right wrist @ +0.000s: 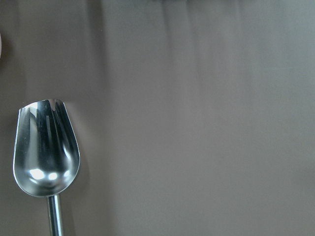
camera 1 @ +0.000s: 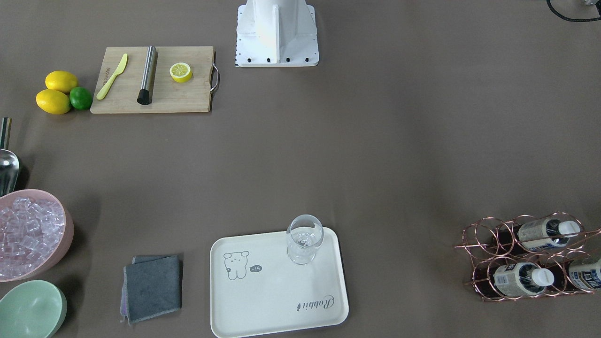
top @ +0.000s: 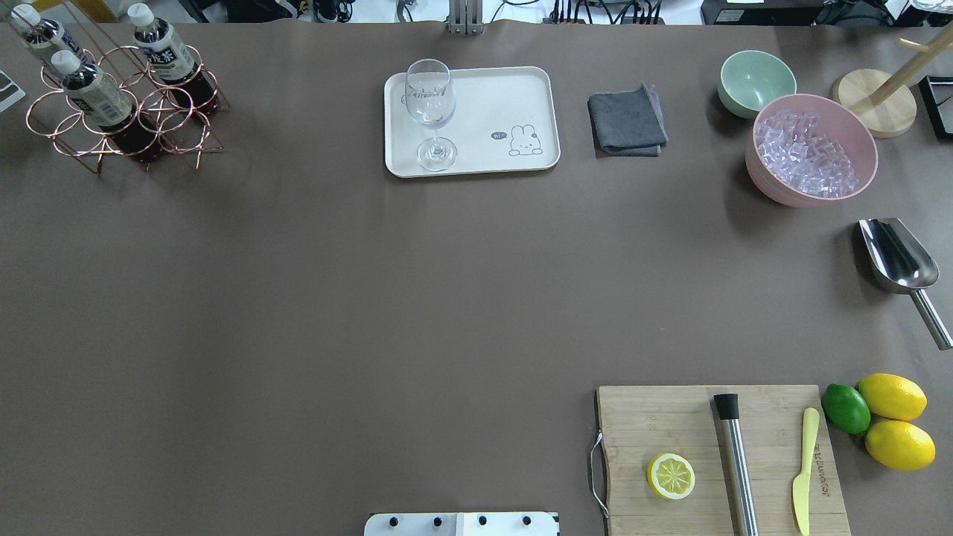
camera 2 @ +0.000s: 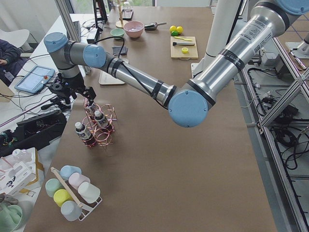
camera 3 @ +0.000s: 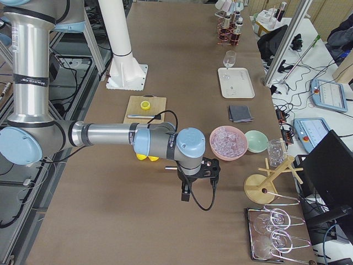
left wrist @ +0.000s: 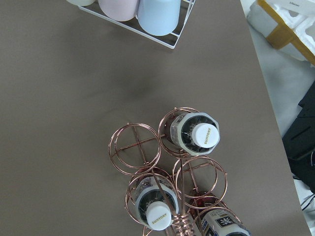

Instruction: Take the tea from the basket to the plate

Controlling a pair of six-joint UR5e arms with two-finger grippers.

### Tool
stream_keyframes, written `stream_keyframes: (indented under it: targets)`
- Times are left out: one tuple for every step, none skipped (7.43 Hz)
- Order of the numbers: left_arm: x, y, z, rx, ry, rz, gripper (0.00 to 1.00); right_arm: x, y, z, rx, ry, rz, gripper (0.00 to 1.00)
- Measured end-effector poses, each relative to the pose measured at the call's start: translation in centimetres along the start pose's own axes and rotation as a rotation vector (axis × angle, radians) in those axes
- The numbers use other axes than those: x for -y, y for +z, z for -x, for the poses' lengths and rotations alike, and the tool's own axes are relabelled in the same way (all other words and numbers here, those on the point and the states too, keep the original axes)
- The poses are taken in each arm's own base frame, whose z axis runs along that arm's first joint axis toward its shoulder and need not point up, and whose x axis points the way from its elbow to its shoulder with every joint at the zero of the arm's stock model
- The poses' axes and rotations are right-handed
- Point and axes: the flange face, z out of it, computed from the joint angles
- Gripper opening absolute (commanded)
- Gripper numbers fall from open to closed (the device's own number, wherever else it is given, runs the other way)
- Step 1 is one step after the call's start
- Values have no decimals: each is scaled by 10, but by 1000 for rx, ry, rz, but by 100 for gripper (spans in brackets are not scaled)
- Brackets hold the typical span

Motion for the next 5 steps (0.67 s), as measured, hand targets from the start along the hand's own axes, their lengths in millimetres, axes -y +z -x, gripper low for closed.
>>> stream_keyframes:
  targets:
    - [-5,6,-2,8,-28,2,98,0,0,0,0,1,0,100]
    - [-10,13,-6,18,-43,5,98,0,0,0,0,1,0,100]
    - [-12,19,-11,24,-58,6,98,0,0,0,0,1,0,100]
    - [-10,25,-15,22,-74,6,98,0,0,0,0,2,0,100]
    - [-5,32,-20,16,-86,6,98,0,0,0,0,2,1,100]
